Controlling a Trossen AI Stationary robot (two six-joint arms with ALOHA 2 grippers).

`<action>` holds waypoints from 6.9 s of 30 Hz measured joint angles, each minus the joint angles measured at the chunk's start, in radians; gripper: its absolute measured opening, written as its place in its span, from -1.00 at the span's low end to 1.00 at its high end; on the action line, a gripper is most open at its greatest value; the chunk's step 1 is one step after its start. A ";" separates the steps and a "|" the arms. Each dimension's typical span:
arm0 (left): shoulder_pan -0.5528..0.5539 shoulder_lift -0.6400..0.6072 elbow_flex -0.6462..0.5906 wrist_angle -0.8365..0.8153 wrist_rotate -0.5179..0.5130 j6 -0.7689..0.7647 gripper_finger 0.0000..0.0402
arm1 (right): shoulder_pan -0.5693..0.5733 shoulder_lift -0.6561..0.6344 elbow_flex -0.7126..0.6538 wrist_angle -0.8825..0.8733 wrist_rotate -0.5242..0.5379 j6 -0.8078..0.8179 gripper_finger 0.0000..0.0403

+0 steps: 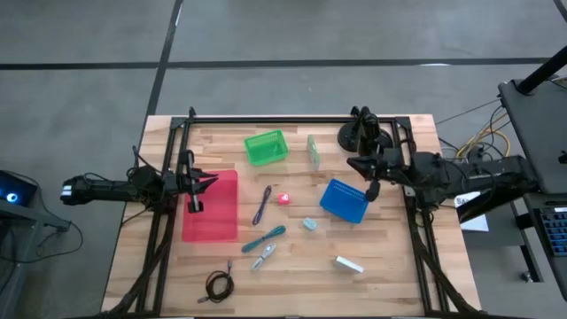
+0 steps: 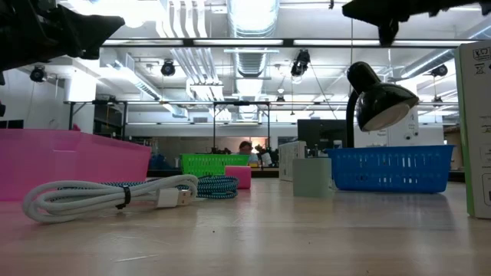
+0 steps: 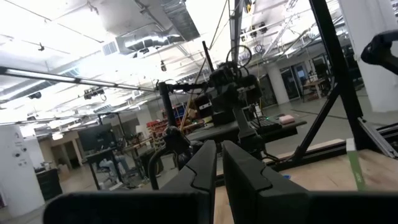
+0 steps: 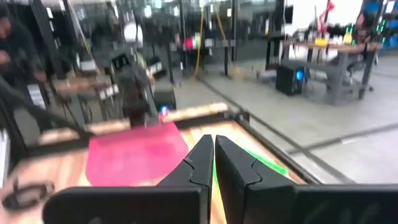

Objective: Pick and place items into bin
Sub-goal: Put the bottom card reader box into the green bin

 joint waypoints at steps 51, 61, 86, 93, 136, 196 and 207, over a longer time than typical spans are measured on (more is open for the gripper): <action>0.000 0.000 0.001 0.018 -0.002 0.000 -0.94 | 0.372 0.848 1.063 -1.337 -0.378 0.934 -0.21; 0.000 0.002 0.001 0.018 -0.002 -0.005 -0.94 | 0.539 0.918 1.063 -1.335 -0.328 1.070 -0.22; 0.000 0.029 -0.001 0.024 -0.002 -0.008 -0.94 | 0.633 1.099 1.062 -1.354 -0.390 1.037 -0.26; 0.000 0.031 -0.002 0.023 -0.002 -0.008 -0.94 | 0.632 1.123 1.062 -1.362 -0.382 1.015 -0.04; 0.000 0.034 -0.003 0.021 -0.002 -0.008 -0.94 | 0.632 1.203 0.994 -1.364 -0.329 0.999 0.11; 0.000 0.068 -0.003 0.029 -0.002 -0.008 -0.94 | 0.679 1.118 0.958 -1.319 0.468 0.655 -0.83; 0.000 0.068 -0.003 0.029 -0.002 -0.008 -0.94 | 0.665 1.021 0.777 -1.159 0.460 0.648 -0.83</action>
